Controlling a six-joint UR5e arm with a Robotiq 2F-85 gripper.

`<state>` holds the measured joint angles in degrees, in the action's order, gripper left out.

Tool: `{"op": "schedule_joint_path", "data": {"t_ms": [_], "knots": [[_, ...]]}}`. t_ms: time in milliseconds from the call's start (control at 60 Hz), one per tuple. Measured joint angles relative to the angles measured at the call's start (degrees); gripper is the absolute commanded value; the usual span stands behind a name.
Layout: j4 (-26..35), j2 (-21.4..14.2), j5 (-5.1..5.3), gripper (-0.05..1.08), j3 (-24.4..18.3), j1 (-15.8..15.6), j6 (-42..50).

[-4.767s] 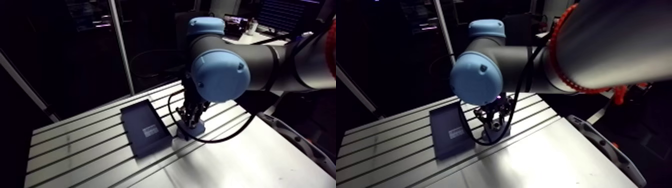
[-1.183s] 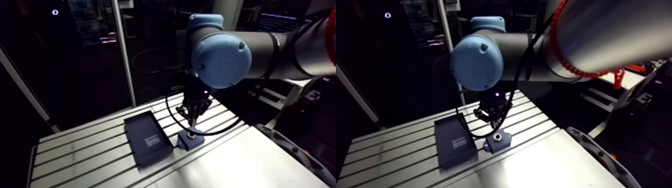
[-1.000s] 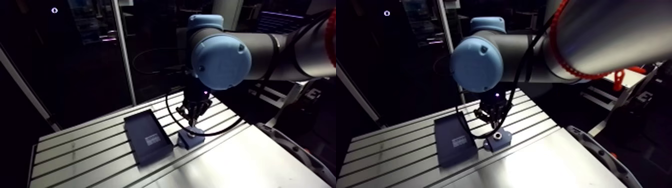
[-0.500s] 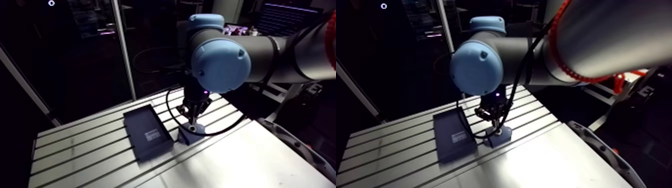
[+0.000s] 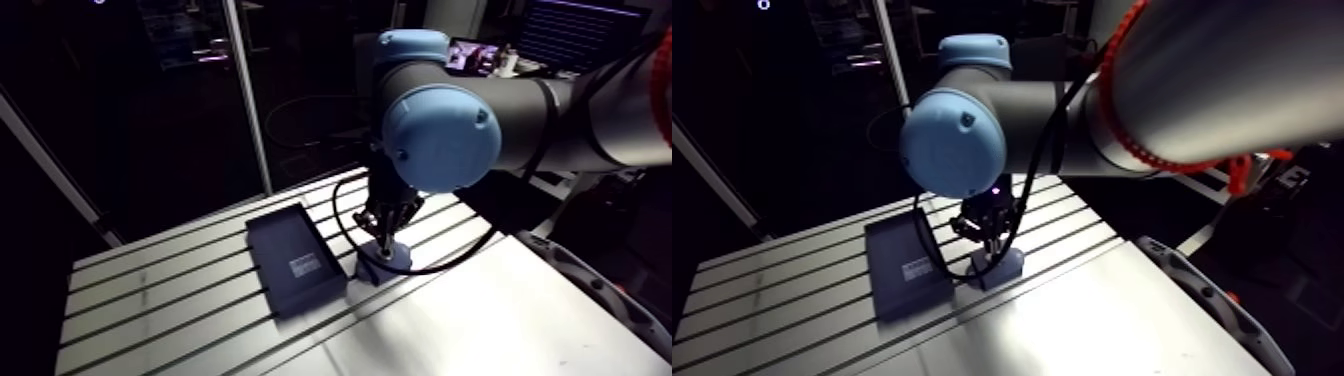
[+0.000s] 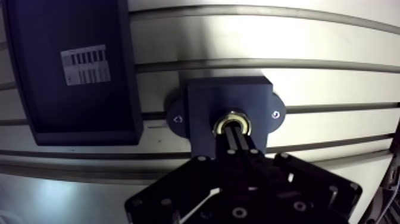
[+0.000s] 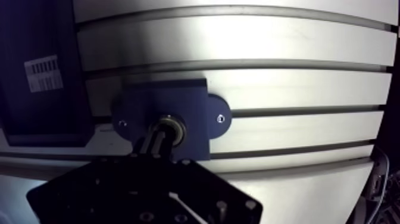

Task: Pick up the bearing and press it into the housing until flush.

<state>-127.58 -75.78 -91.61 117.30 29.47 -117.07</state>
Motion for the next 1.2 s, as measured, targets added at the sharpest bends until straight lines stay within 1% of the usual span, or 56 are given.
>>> {"op": "schedule_joint_path", "data": {"t_ms": [1200], "knots": [[-0.96,1.37,-0.1,0.97,0.43,0.07,-0.12]]}}
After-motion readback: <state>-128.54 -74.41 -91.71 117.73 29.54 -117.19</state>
